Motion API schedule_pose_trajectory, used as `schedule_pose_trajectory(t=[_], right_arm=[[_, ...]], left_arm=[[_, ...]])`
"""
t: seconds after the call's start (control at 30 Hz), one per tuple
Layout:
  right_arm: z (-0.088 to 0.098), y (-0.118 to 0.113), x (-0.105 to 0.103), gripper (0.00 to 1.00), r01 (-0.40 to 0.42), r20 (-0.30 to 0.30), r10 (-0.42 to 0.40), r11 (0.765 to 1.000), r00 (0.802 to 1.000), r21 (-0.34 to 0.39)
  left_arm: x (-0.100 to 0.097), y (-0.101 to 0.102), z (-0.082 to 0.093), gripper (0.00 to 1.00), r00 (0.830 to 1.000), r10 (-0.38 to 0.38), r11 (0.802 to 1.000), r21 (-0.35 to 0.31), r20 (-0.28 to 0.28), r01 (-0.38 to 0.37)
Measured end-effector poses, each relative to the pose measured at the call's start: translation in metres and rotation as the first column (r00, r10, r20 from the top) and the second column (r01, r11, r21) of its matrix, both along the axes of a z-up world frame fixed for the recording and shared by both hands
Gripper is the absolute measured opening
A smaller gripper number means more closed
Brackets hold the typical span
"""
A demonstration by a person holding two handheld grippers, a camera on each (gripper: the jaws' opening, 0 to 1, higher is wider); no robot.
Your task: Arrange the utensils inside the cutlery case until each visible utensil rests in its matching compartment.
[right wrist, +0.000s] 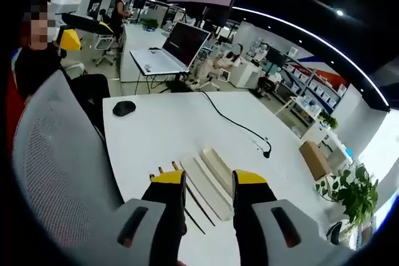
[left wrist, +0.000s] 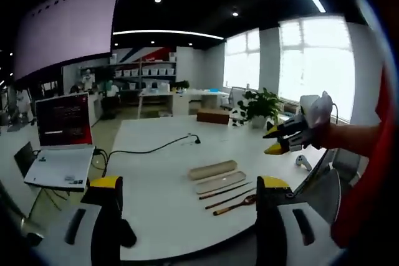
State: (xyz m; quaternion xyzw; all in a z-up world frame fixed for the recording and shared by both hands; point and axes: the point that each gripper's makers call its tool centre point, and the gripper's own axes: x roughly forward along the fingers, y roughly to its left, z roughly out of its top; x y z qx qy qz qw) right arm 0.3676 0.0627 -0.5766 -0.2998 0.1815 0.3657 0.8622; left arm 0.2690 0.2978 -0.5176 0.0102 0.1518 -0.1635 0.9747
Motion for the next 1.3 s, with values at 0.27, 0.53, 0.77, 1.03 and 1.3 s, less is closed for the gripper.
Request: schedule_pose_trajectory(t=[0.27,0.53,0.77,1.03,1.3], right_arm=[[-0.016,0.008,0.003,0.27,-0.021,-0.042,0.022,1.0,0.999,0.009],[-0.034,0.016,0.001,0.32,-0.031,-0.127,0.044,0.994,0.991,0.101],[-0.05,0.015,0.004,0.29,-0.031,-0.144,0.041,0.997,0.989,0.072],[-0.066,0.015,0.008,0.3,-0.03,-0.189,0.046,0.996,0.981,0.086],[-0.085,0.012,0.011,0.3,-0.046,-0.214,0.053,0.998,0.975,0.04]], left_arm=[[0.001,0.002,-0.006,0.85,1.0,0.012,1.0,-0.017,-0.024,-0.012],[0.002,0.006,-0.002,0.78,0.999,0.034,0.999,0.009,0.005,-0.034],[0.007,0.007,0.002,0.84,0.999,0.048,0.999,-0.003,0.019,-0.048],[0.007,0.003,-0.006,0.81,0.999,0.041,0.999,0.005,-0.009,-0.041],[0.01,0.006,-0.003,0.8,0.999,0.053,0.999,0.0,-0.006,-0.053]])
